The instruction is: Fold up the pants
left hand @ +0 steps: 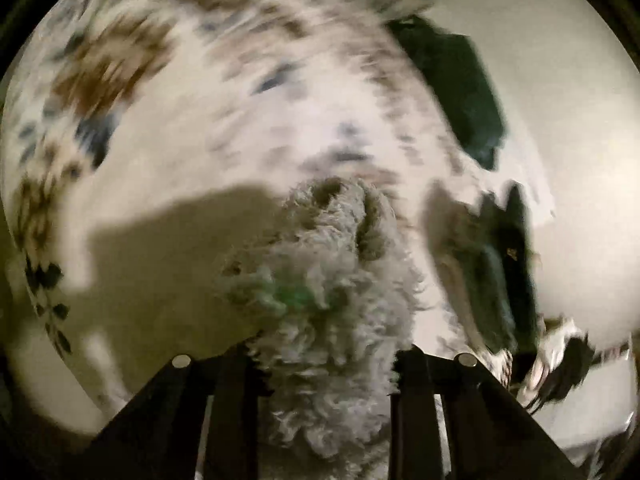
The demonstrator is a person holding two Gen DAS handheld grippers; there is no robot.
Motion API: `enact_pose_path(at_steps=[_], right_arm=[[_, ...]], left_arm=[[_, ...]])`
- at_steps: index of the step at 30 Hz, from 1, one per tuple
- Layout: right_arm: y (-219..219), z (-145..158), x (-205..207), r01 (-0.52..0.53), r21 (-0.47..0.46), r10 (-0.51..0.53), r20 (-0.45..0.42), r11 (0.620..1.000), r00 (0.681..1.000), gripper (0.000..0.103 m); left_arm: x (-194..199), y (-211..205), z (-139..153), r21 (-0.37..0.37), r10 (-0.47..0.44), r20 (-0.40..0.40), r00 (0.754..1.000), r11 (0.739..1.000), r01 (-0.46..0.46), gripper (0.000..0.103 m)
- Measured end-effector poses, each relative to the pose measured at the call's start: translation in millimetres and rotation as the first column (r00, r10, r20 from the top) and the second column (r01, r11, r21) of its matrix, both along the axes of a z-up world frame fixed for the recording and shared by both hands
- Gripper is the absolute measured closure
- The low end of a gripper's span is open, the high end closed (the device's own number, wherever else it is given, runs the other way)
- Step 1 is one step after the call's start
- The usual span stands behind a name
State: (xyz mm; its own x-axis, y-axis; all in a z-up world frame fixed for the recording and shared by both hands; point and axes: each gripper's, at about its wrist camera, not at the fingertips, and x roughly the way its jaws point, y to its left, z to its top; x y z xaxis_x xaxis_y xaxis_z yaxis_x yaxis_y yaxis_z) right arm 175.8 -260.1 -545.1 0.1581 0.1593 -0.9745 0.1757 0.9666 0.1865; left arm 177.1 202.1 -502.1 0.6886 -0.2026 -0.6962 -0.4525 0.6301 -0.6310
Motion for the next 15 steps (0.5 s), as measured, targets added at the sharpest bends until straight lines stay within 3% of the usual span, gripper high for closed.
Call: enact_pose_path(at_steps=[4,6,8,12,15], right_arm=[[-43.6,11.6,-13.5,0.044,-0.006,-0.044,0.007,0.999,0.999,0.002],[-71.0,21.5,-22.7,0.075,-0.012,-0.075,0.022,0.997,0.997,0.002],[-98.6,30.6,-32.7,0.105,-0.022,-0.104,0.035,0.994,0.994,0.002],[-151.7,43.7,-54.1,0.165,-0.046,-0.162,0.053,0.985,0.985,0.002],[-189.1,47.1,-68.5,0.211,-0.064,-0.208,0.055,0.975,0.977,0.002]], left_arm=[[-7.6,-80.1,70.7,0.108,-0.171,0.084,0.982,0.981,0.162,0.083],[-15.9,-141.4,96.2,0.154,-0.299,0.091,0.950,0.947,0.283,0.083],[-10.2,-191.7,101.3,0.169,-0.392,0.085,0.916,0.912,0.374,0.083],[-16.8,-308.1,83.2,0.199,-0.589,0.022,0.808,0.794,0.574,0.084],[-19.8,-374.4,60.9,0.210,-0.674,-0.022,0.738,0.719,0.663,0.084]])
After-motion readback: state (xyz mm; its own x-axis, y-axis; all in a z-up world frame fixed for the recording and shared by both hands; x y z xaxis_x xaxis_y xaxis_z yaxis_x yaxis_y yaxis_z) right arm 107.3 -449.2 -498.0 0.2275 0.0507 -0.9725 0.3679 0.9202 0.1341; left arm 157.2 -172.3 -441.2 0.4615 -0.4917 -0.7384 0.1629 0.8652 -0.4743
